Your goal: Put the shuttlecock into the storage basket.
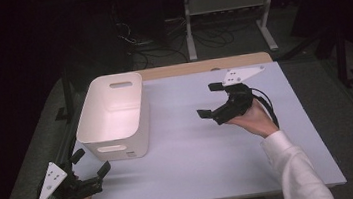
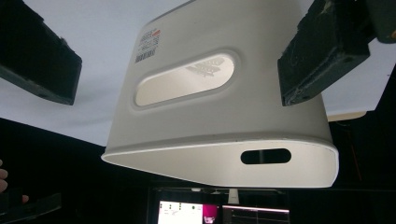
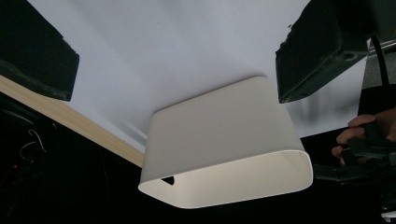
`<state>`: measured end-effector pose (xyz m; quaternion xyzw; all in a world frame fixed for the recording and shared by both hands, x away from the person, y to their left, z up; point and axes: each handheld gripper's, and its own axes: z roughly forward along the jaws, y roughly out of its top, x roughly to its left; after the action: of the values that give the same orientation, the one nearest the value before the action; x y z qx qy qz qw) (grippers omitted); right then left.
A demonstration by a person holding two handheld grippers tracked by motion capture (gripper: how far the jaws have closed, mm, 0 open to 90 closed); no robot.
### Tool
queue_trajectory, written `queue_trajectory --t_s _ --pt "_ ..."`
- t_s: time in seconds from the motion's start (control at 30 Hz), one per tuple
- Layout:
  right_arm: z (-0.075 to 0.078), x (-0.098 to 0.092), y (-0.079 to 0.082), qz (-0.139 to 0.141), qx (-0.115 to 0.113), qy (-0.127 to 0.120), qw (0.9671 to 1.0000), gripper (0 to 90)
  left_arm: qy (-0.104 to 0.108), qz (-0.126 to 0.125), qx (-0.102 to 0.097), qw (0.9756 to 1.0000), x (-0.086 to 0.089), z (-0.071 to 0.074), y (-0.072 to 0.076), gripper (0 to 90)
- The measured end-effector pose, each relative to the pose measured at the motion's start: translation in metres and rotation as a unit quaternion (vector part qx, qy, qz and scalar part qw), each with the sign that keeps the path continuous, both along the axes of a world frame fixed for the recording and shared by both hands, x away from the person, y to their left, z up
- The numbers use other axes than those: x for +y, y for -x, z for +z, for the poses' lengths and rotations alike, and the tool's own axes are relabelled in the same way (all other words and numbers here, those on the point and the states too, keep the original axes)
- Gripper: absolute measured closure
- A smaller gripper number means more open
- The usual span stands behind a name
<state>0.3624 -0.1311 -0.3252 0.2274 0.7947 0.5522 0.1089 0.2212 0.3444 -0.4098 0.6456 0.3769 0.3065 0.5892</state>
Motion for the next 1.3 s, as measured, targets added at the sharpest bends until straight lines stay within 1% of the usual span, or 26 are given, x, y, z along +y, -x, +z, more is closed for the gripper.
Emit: queue_trajectory --t_s 0.03,0.27,0.73,0.87,0.9,0.93,1.23,1.27,1.3 --pt "-0.001 -0.002 0.0 0.0 0.0 0.0 1.0 0.0 -0.003 0.0 0.0 1.0 0.0 0.0 0.0 0.0" --pt "-0.006 -0.013 0.004 -0.011 0.0 -0.005 0.9999 0.0 -0.002 0.001 0.001 1.0 0.0 0.0 0.0 0.0" --pt "-0.021 -0.036 0.016 -0.035 0.0 -0.014 0.9993 0.0 0.0 0.001 0.0 1.0 0.0 0.0 0.0 0.0" --pt "-0.025 -0.04 0.018 -0.04 0.004 -0.015 0.9991 0.0 -0.001 0.001 0.0 1.0 0.0 0.0 0.0 0.0" --pt "-0.026 -0.042 0.019 -0.039 -0.001 -0.016 0.9991 0.0 -0.001 0.001 0.0 1.0 0.0 0.0 0.0 0.0" --pt "-0.026 -0.042 0.02 -0.041 0.003 -0.019 0.999 0.0 -0.001 0.001 0.0 1.0 0.0 0.0 0.0 0.0" --pt "-0.032 -0.05 0.024 -0.047 0.0 -0.023 0.9986 0.0 0.0 0.001 0.0 1.0 0.0 0.0 0.0 0.0" --pt "-0.033 -0.051 0.025 -0.049 0.003 -0.021 0.9986 0.0 0.003 0.001 0.0 1.0 0.0 0.0 0.0 0.0" --pt "-0.033 -0.052 0.026 -0.05 0.004 -0.021 0.9985 0.0 0.001 0.001 0.0 1.0 0.0 0.0 0.0 0.0"
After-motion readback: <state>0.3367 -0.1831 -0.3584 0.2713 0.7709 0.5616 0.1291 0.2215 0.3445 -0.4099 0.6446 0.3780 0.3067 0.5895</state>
